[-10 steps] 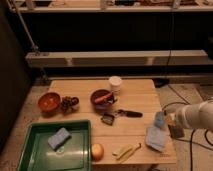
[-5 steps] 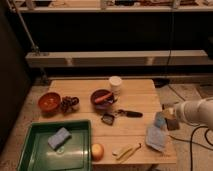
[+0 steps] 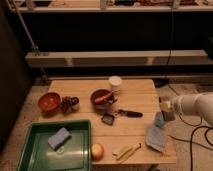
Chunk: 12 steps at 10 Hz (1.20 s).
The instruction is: Place eraser in plastic cup
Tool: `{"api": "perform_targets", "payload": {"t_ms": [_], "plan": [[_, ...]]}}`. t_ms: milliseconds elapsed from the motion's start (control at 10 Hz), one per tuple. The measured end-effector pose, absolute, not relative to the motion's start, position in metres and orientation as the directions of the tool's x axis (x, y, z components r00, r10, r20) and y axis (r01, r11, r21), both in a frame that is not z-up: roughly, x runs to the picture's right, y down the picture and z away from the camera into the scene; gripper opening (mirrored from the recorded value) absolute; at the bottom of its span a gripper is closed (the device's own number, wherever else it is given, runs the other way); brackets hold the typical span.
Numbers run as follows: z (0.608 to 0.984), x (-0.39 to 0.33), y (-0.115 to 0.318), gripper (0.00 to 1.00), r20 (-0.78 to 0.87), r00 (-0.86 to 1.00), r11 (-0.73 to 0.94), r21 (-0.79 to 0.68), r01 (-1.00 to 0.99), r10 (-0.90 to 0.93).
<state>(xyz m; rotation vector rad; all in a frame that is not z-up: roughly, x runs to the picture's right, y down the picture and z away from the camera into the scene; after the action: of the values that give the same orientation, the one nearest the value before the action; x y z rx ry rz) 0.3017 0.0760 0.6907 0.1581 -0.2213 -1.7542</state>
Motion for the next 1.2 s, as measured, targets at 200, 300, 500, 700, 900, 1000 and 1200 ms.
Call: {"api": "perform_targets", "payload": {"t_ms": [200,300,500,700,900,1000,1200], "plan": [[0.6967,0.2934,0.0796,0.20,-0.012,-0.229,-0.224,0.247,0.943,-0.973],[0.6985,0.2943,0.0819,0.20,-0.017,-0.232,-0.229,0.245,0.942,-0.973],[0.6979,0.2953,0.0817,0.20,-0.017,-0.231,-0.228,0.244,0.943,-0.973],[0.6985,0.2939,0.0814,0.20,-0.017,-0.233,-0.230,0.246,0.942,-0.972],[0.6984,0.2935,0.0812,0.20,-0.017,-0.233,-0.230,0.246,0.942,-0.972],[0.6985,0.2934,0.0816,0.20,-0.017,-0.233,-0.230,0.246,0.941,-0.972],[0.7031,0.2979,0.0825,0.20,-0.046,-0.189,-0.195,0.287,0.938,-0.981]]}}
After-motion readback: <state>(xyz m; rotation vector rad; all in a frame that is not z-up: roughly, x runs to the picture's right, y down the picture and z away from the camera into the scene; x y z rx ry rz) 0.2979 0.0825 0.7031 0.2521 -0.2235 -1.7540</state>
